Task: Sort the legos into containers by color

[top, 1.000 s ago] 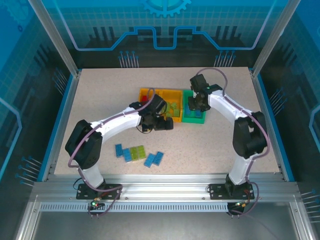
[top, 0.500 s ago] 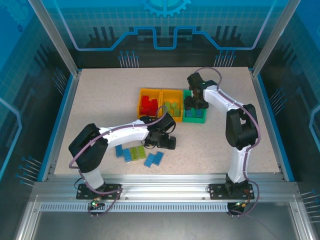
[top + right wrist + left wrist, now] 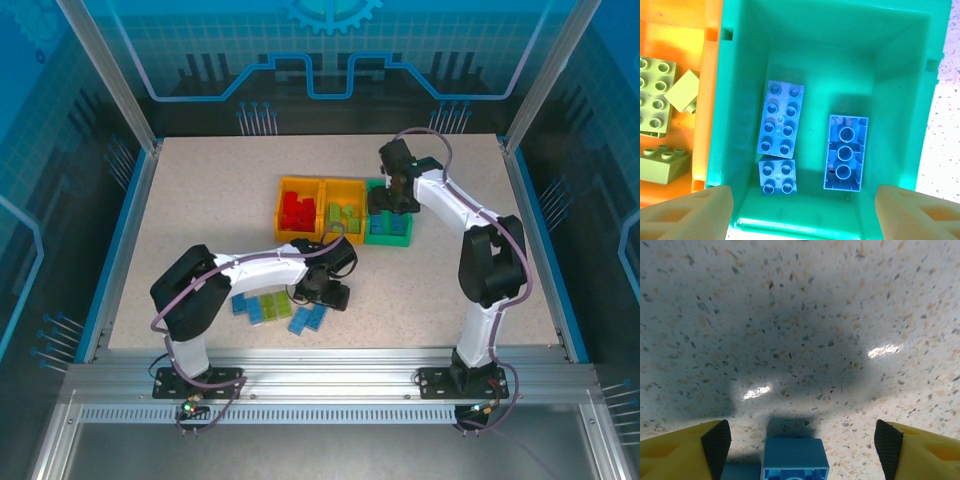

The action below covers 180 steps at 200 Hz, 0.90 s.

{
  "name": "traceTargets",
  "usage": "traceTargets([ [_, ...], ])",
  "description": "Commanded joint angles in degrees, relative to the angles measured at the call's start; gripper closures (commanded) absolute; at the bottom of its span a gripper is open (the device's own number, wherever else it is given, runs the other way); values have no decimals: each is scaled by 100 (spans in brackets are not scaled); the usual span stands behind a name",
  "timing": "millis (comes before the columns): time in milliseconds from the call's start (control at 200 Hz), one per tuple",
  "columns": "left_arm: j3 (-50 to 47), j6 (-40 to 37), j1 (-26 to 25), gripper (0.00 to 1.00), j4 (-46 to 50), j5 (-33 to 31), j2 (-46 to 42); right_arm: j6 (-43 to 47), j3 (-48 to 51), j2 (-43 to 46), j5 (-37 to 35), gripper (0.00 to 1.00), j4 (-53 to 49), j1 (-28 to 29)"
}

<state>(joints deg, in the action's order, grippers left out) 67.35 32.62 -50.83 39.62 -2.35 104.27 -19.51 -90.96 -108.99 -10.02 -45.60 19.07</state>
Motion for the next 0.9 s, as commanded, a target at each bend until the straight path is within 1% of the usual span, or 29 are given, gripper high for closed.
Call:
traceTargets([
  [0,67,-150,-98,22,291,-40,73,-114,104,149,109,24,-107,-103],
  [310,67,-142,-242,29,451,-157,102,-175,201,138,139,24,-71,-114],
  [430,89,-163,-283,30,503,-207,135,-173,209,133,139,23,-63,-121],
  [680,120,-188,-332,36,527,-232,250,-209,267,164,169,23,-41,-166],
  [815,168,-233,-354,45,525,-238,322,-252,313,263,223,23,7,-207],
  [895,207,-249,-349,47,514,-237,377,-286,345,352,265,23,47,-228],
])
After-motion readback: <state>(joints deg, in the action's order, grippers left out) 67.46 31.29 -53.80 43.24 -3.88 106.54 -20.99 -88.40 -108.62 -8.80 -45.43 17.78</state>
